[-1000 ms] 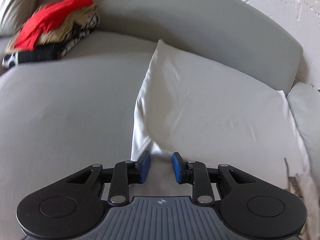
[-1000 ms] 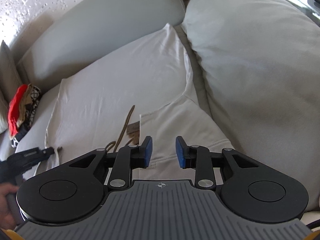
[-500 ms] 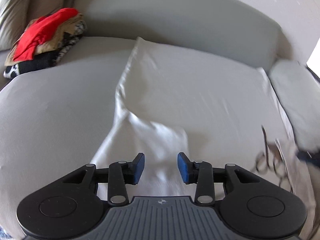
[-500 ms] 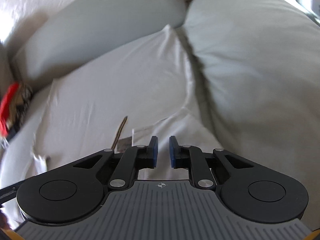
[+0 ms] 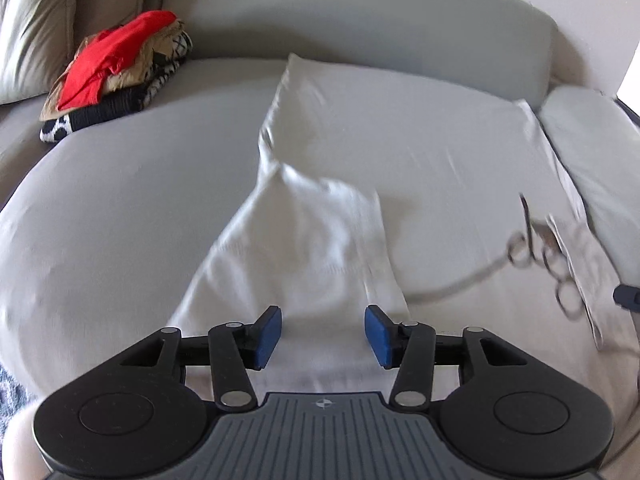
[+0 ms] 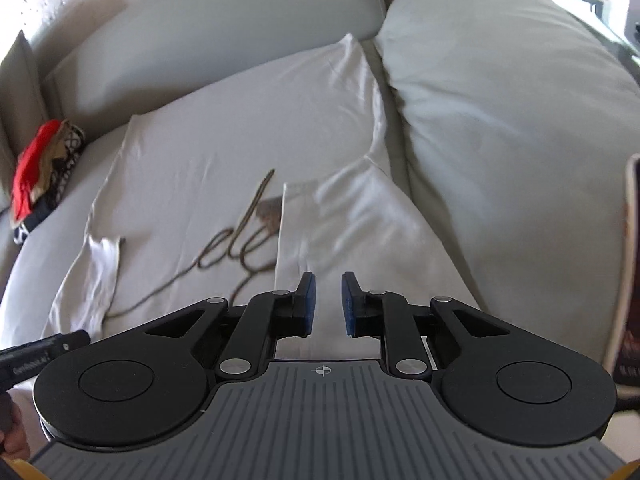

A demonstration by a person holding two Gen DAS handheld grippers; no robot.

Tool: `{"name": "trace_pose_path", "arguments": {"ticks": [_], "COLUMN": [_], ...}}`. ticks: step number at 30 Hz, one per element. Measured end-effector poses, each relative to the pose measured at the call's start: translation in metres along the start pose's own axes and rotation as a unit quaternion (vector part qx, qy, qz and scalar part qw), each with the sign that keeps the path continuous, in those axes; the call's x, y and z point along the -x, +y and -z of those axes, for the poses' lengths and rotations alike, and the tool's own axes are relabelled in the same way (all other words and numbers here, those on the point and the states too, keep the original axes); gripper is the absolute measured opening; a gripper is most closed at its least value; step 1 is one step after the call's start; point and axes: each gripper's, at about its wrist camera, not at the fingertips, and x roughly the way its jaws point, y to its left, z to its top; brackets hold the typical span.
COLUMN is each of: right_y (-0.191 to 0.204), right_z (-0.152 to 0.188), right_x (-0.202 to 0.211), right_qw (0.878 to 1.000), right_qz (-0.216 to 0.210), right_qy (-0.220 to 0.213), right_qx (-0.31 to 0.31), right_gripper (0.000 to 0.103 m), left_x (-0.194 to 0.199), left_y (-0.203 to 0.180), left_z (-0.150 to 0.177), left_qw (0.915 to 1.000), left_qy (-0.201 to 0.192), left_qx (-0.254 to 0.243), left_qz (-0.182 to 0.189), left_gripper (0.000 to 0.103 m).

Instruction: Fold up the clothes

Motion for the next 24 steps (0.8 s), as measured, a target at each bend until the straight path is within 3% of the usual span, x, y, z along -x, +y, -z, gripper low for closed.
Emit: {"name": "trace_pose_path", "arguments": {"ticks": [6,10,13,16,19,24], "right_y": [0.009,0.021,0.026,0.024,0.026,0.025], "right_z": [0.031,0.048,0.063,0.078,0.092,0.109], "right_x": [0.028,0.038,0.038,0.030,0.037,0.033], "right_qw": [1.000,0.998,0.998,0.997,0.996,0.992], "right_qz": [-0.025,-0.042,-0.042,-0.047,-0.041,-0.042], "right_qy": [-0.003,0.009,0.024,0.057,0.059,0.115], "right_qx": [0.010,0.036,0.049,0.035,0.054,0.040], "right_gripper": [0.021,0.021,0.021,0.022,0.027,0.028], "left_x": [0.027,0.042,0.041,0.034,0.031,0.025], "left_y": [-0.025,-0.049,-0.056,-0.060,-0.055,-0.051], "left_z": [0.038,0.065,0.081,0.094,0.098,0.109], "left_qw": [0.9976,0.9905,0.9886,0.9886,0.9899,0.9860], "left_qy": [-0.016,-0.027,-0.001,0.019,0.038,0.109], "left_qx": [-0.067,-0.135,-0.149,-0.148,-0.135,-0.121], "left_qz": [-0.008,-0.005,0.020,0.017,0.022,0.036], "left_gripper": [0.047,0.048,0.050,0.053,0.056,0.053]}}
